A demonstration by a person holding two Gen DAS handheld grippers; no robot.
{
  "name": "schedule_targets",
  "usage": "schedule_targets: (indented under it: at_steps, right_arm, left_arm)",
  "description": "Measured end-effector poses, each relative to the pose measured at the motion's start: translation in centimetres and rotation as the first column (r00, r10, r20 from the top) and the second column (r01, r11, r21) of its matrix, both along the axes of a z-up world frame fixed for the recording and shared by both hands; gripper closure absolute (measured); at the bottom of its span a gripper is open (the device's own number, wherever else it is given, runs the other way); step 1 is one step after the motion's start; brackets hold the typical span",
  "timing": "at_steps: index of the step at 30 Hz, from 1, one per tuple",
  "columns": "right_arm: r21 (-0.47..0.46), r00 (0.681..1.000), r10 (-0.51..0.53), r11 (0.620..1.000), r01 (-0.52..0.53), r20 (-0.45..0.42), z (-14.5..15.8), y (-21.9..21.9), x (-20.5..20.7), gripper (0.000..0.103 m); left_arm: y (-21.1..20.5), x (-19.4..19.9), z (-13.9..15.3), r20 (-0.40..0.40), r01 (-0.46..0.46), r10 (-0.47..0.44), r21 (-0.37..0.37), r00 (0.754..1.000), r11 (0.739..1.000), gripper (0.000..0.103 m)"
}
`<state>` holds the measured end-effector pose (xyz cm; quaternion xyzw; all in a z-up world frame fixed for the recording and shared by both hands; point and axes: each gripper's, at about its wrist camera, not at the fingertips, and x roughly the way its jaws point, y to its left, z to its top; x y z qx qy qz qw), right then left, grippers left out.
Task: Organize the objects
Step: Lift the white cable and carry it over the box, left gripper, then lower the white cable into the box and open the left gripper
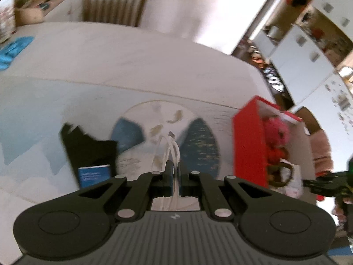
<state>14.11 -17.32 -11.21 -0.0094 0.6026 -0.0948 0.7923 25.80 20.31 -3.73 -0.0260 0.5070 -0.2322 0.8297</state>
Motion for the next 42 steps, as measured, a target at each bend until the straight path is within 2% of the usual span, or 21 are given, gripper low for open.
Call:
schedule_targets:
  at_steps: [5,9,14,19,24,31,42]
  right_arm:
    - [0.001,1.000,0.003,1.000,-0.003,0.001,0.0,0.0,0.0,0.091]
    - [-0.004,1.000,0.006,1.000,-0.006,0.000,0.0,0.1,0.1,0.091]
    - [-0.004,1.000,0.005,1.000,-0.005,0.004,0.0,0.0,0.0,0.095]
    - [-0.003,1.000,0.004,1.000,-0.004,0.006,-0.1,-0.1,0.0,0.095]
    - [-0.004,1.000,0.007,1.000,-0.007,0.005,-0.2,-0.1,0.0,0.095]
    - [-0.007,1.000,0.013,1.000,-0.013,0.005,-0.3,0.0,0.0,0.095]
    - [0.001,1.000,0.015,1.000,-0.015,0.007,-0.3,-0.2,-0.2,0.095]
  left_arm:
    - [-3.1,-0.9,2.6,0.040,0.096,-0.094,-0.049,0.995,0.994,0.100]
    - [-6.4,-1.5,4.6,0.081,0.191,-0.186,-0.065,0.979,0.979,0.100]
    - [-11.0,-2.5,5.5,0.106,0.309,-0.304,-0.035,0.947,0.950,0.100]
    - [-15.5,-3.8,5.6,0.118,0.416,-0.412,-0.014,0.904,0.909,0.100]
    - [-19.2,-4.5,5.8,0.132,0.479,-0.474,-0.006,0.871,0.878,0.100]
    - [-24.4,-6.3,4.4,0.147,0.553,-0.551,0.035,0.821,0.833,0.100]
    - [-27.8,-7.0,0.3,0.107,0.588,-0.596,0.094,0.796,0.803,0.100]
